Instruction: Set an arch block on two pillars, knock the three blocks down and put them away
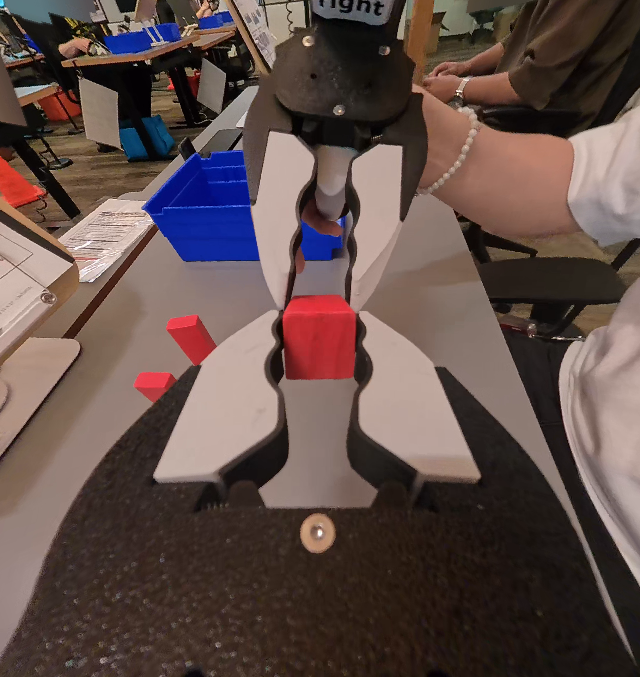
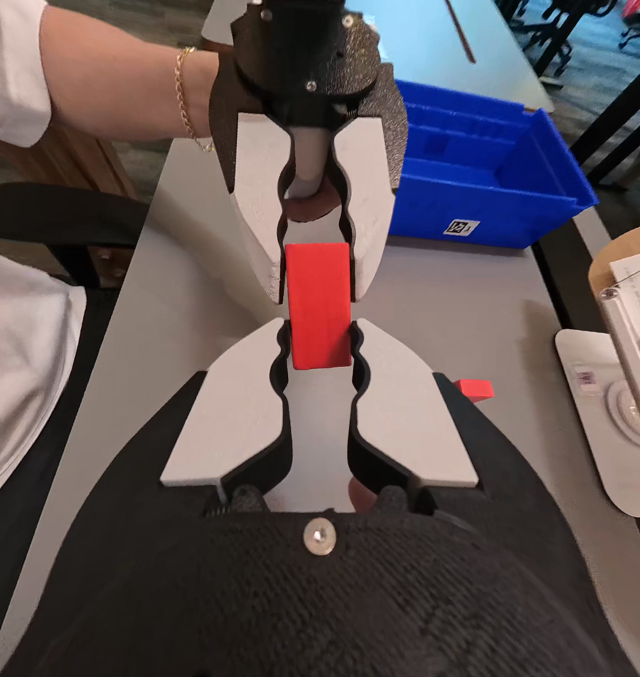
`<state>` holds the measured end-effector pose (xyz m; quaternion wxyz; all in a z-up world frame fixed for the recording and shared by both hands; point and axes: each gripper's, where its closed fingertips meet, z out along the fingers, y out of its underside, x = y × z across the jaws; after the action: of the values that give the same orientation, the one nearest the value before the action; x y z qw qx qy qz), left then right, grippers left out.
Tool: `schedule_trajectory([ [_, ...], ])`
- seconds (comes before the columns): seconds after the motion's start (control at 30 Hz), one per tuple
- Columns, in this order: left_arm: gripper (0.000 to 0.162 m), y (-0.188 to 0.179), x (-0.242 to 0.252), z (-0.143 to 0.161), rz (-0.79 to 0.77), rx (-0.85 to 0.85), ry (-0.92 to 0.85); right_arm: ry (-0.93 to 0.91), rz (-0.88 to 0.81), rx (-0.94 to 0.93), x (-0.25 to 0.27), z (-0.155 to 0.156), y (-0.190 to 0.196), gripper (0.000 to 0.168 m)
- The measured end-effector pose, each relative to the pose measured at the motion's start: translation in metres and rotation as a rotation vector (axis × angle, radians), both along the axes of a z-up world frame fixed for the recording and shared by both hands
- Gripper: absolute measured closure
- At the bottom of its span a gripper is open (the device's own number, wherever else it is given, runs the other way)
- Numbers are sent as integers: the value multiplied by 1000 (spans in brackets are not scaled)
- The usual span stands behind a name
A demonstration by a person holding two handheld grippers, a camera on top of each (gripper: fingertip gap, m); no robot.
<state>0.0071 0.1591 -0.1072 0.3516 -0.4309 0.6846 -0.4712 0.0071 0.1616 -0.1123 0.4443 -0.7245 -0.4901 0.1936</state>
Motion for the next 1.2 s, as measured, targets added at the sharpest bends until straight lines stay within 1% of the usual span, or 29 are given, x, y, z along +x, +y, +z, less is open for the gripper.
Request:
schedule_trajectory([
  [0.1,127,-1,0,-1,-7,21,-17,-3,12,3,-2,-3,1,133],
  [0.17,127,-2,0,1,-14,4,-40,-2,8,4,-2,-4,2,124],
  [0.2,127,-2,-1,3,-14,-4,-47,-9,6,12,-2,-4,3,123],
  [0.23,127,-2,-1,4,-16,-9,-50,-17,24,9,-3,-4,1,134],
  [0.43,127,-1,-3,3,-10,-3,-50,-78,32,-13,-3,-6,1,134],
  [0.53,126,2,-4,2,36,-18,-57,-101,32,-7,-2,-4,4,134],
  [0.57,114,5,-4,1,72,-24,-55,-128,26,3,2,-3,6,134],
  [0.6,99,10,-5,0,115,-32,-47,-158,12,10,9,-2,10,134],
  [0.63,90,16,-7,-3,164,-45,-33,-178,-5,13,16,1,16,134],
  [0.7,84,27,-12,-9,256,-78,-9,-204,-14,-2,33,8,26,134],
  [0.77,83,31,-19,-13,316,-121,-28,-287,-34,-3,59,8,43,134],
  [0.83,84,27,-25,-14,328,-166,-68,-349,-62,-40,82,4,60,134],
  [0.87,84,25,-27,-16,335,-186,-84,-351,-68,-53,89,3,68,134],
  [0.97,85,20,-32,-27,347,-235,-89,-317,-34,-96,95,-7,84,134],
  [1.07,85,15,-35,-41,338,-270,-46,-358,19,-144,100,-32,91,134],
  [1.2,86,12,-41,-52,330,-270,-13,-416,25,-188,109,-59,99,134],
])
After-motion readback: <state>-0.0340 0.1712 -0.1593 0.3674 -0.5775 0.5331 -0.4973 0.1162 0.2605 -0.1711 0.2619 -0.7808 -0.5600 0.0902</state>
